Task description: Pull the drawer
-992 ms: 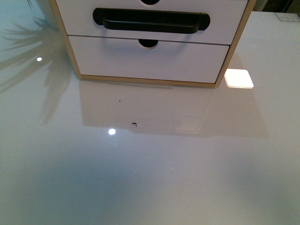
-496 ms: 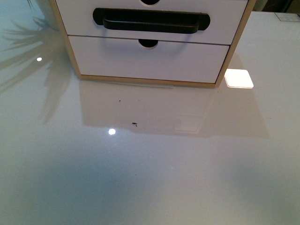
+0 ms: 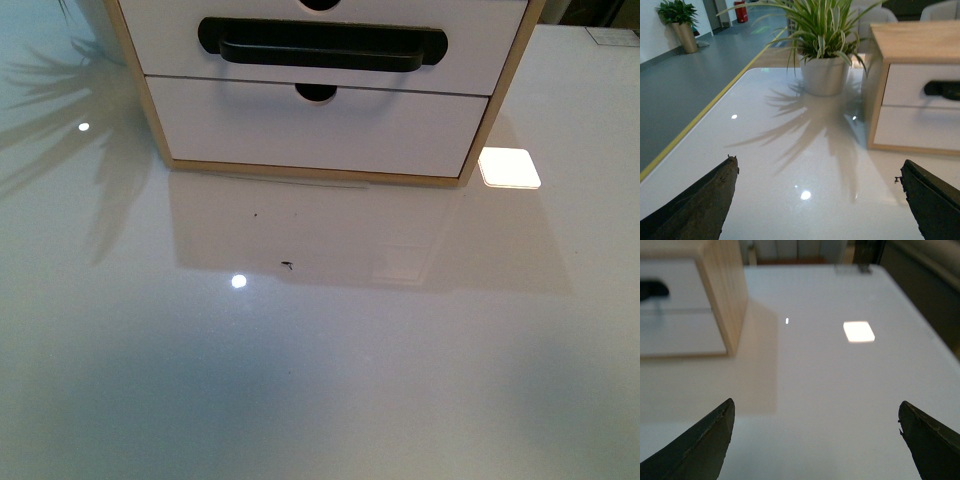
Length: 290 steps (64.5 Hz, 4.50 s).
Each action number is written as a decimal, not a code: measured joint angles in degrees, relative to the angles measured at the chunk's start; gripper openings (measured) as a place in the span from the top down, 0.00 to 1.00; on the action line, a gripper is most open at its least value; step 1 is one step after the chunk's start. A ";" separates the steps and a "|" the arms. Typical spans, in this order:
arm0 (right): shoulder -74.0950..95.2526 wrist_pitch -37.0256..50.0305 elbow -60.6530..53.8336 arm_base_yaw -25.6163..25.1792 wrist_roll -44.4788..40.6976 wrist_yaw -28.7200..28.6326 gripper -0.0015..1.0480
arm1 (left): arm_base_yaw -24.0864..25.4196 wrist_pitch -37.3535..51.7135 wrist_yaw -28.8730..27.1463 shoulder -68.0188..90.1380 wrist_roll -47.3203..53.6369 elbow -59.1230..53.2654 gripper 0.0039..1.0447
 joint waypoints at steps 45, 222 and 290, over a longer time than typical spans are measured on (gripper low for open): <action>48.24 0.17 28.98 7.61 -34.82 -20.87 0.09 | -10.47 12.44 30.84 55.19 39.36 25.97 0.07; 98.88 2.58 66.18 18.12 -47.12 -27.80 0.09 | -14.99 -2.08 27.41 103.41 66.27 65.37 0.07; 95.47 -10.10 63.60 19.96 -49.86 -32.20 0.09 | -15.06 -8.46 31.04 97.85 69.13 59.23 0.07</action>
